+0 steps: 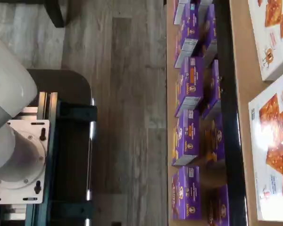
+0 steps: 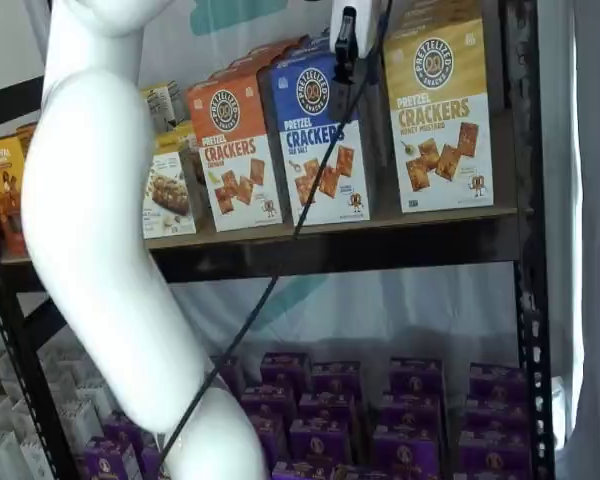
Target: Retrieve the yellow and white box located on the top shelf, the sixth one from the left
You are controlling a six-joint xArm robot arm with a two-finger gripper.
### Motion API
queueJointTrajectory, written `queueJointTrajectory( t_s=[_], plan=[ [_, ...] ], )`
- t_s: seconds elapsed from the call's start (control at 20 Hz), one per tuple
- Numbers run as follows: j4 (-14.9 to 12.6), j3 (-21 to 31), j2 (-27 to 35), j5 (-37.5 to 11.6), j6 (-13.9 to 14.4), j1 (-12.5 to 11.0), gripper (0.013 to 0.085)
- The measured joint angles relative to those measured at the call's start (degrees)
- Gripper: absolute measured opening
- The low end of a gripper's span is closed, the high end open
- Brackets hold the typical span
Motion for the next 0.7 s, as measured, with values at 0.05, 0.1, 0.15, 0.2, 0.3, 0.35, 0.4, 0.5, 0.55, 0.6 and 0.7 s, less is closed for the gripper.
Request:
queueJointTrajectory(
  t_s=[0.05, 0.1, 0.15, 0.2, 0.3, 0.35, 0.4, 0.5, 0.55, 0.6, 0.7],
  plan=[
    [-0.94, 0.42, -0.36, -0.64, -0.02, 0.50, 0.0850],
    [-3.34, 1.98, -1.58, -2.66, -0.03, 2.05, 0.0850],
    [-4.46, 3.35, -2.56, -4.13, 0.06, 2.89, 0.0850],
    [-4.96, 4.77, -3.44, -5.41, 0.21, 3.37, 0.0850],
    [-4.94, 6.36, -4.40, -6.77, 0.36, 3.63, 0.0850],
    [-4.75, 7.20, -4.91, -7.48, 0.38, 3.66, 0.0850],
    [-4.48, 7.93, -5.36, -8.12, 0.37, 3.61, 0.0850],
    [-3.36, 9.65, -6.45, -9.81, 0.15, 3.08, 0.0850],
    [-2.58, 10.41, -6.97, -10.63, -0.04, 2.65, 0.0850],
    [-1.71, 11.05, -7.41, -11.38, -0.24, 2.15, 0.0850],
    [1.13, 11.95, -8.14, -12.68, -0.75, 0.51, 0.0850]
  ],
)
